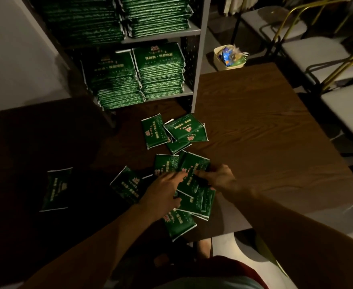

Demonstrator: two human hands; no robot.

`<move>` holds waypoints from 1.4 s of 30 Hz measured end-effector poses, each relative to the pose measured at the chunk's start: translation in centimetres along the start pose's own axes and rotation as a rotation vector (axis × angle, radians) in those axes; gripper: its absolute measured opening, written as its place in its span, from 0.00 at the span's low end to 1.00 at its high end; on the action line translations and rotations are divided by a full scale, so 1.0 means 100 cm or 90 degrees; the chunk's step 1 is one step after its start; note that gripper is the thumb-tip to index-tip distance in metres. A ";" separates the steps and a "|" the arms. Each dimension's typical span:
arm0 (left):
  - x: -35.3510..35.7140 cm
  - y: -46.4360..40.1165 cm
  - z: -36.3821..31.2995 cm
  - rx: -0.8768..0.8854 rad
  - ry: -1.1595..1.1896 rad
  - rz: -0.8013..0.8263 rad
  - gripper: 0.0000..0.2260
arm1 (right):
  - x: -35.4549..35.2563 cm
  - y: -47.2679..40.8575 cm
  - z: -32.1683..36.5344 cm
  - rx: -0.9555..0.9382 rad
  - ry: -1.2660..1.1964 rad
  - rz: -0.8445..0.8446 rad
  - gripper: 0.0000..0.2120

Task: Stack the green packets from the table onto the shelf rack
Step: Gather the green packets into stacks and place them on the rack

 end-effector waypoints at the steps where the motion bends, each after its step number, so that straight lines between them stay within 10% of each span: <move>1: 0.001 0.001 -0.002 0.000 -0.002 0.003 0.35 | 0.003 -0.005 -0.002 -0.008 0.001 0.002 0.29; 3: 0.001 0.003 -0.005 -0.001 -0.001 -0.001 0.33 | 0.007 -0.010 -0.006 -0.014 0.027 0.023 0.37; 10: -0.033 0.009 0.025 -0.162 0.288 -0.232 0.06 | -0.037 -0.009 0.009 0.018 -0.379 0.002 0.20; 15: -0.012 -0.003 0.025 -0.415 0.846 -0.151 0.22 | -0.023 0.009 0.041 0.019 -0.529 0.091 0.16; 20: -0.031 -0.010 0.030 -0.416 0.873 -0.202 0.20 | 0.015 0.015 0.055 0.011 -0.368 0.200 0.36; 26: -0.058 -0.004 0.065 -0.395 0.774 -0.292 0.09 | 0.013 0.013 0.068 -0.078 -0.237 0.151 0.22; 29: -0.066 0.003 0.077 -0.406 0.717 -0.313 0.15 | -0.009 0.003 0.066 -0.153 0.141 -0.015 0.17; 35: -0.073 0.015 0.093 -0.405 0.710 -0.350 0.22 | 0.006 0.009 0.073 -0.248 0.369 -0.081 0.27; 38: -0.067 0.024 0.109 -0.448 0.670 -0.361 0.44 | 0.018 0.019 0.090 -0.246 0.398 -0.088 0.38; 42: -0.058 0.040 0.127 -0.515 0.687 -0.420 0.29 | 0.044 0.013 0.096 -0.155 0.560 -0.054 0.58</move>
Point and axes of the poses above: each hand's wrist, its own y-axis away from the middle knuckle, its own x-axis out of the palm, z = x × y, the point moved 10 cm from there along -y, towards the middle knuckle, and after that the axes turned 4 degrees about y, right-handed, at the moved point
